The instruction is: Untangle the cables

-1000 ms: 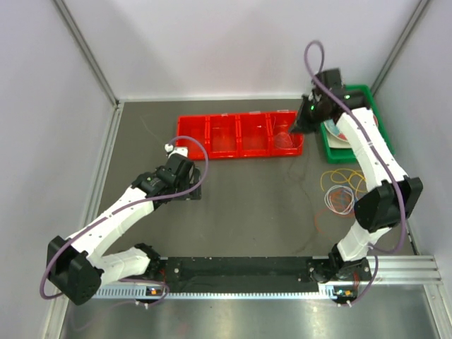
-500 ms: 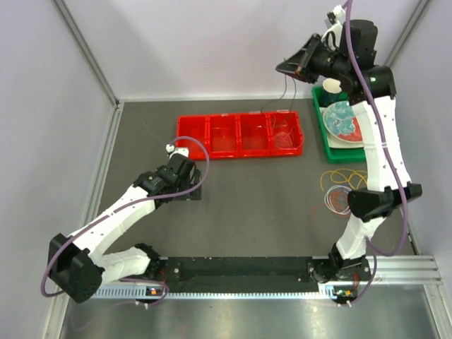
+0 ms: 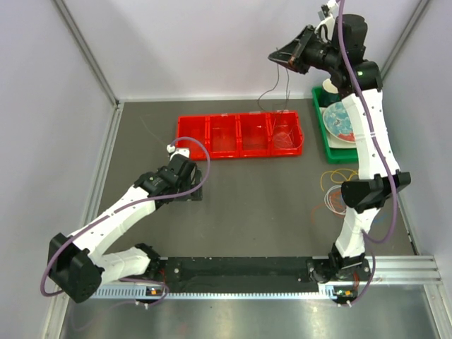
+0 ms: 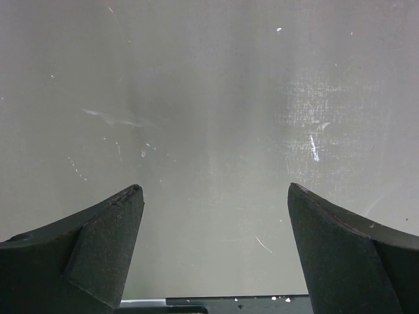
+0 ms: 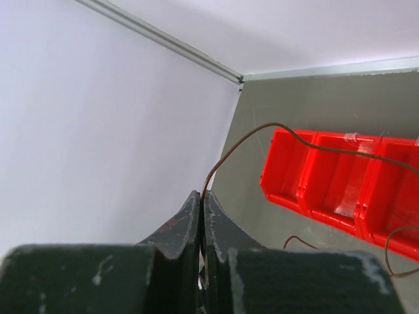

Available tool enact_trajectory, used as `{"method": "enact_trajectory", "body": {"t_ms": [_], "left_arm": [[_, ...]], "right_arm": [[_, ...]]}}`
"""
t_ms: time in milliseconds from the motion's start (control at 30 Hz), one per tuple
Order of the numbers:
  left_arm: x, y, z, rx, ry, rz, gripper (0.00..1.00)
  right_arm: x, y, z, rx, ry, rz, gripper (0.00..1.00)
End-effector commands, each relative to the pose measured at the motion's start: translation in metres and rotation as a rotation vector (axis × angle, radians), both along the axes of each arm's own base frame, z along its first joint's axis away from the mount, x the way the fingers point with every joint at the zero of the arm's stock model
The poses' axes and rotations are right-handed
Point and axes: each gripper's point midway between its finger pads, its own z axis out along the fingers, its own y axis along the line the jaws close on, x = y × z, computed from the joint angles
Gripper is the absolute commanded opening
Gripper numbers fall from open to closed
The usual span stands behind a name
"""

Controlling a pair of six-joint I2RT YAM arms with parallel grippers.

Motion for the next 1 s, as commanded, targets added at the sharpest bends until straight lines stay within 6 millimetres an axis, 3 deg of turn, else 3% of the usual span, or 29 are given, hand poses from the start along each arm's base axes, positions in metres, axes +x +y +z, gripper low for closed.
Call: {"method": "enact_trajectory", "body": {"t_ms": [0, 333, 633, 800, 967], "left_arm": [[0.004, 0.000, 0.005, -0.003, -0.024, 0.016, 0.95], [0.003, -0.001, 0.003, 0.001, -0.015, 0.013, 0.95], [0.003, 0.000, 0.001, 0.011, -0.010, 0.018, 0.95], [0.003, 0.001, 0.000, 0.019, -0.004, 0.018, 0.95], [0.003, 0.002, -0.002, 0.027, 0.001, 0.022, 0.95]], "right_arm": [[-0.007, 0.006, 0.036, 0.044, -0.118, 0.019, 0.00], [0.020, 0.027, 0.019, 0.090, -0.094, 0.045, 0.00], [0.045, 0.068, -0.036, 0.069, -0.008, 0.099, 0.00], [0.054, 0.079, -0.066, 0.057, 0.041, 0.122, 0.00], [0.065, 0.088, -0.111, 0.040, 0.126, 0.155, 0.00]]}}
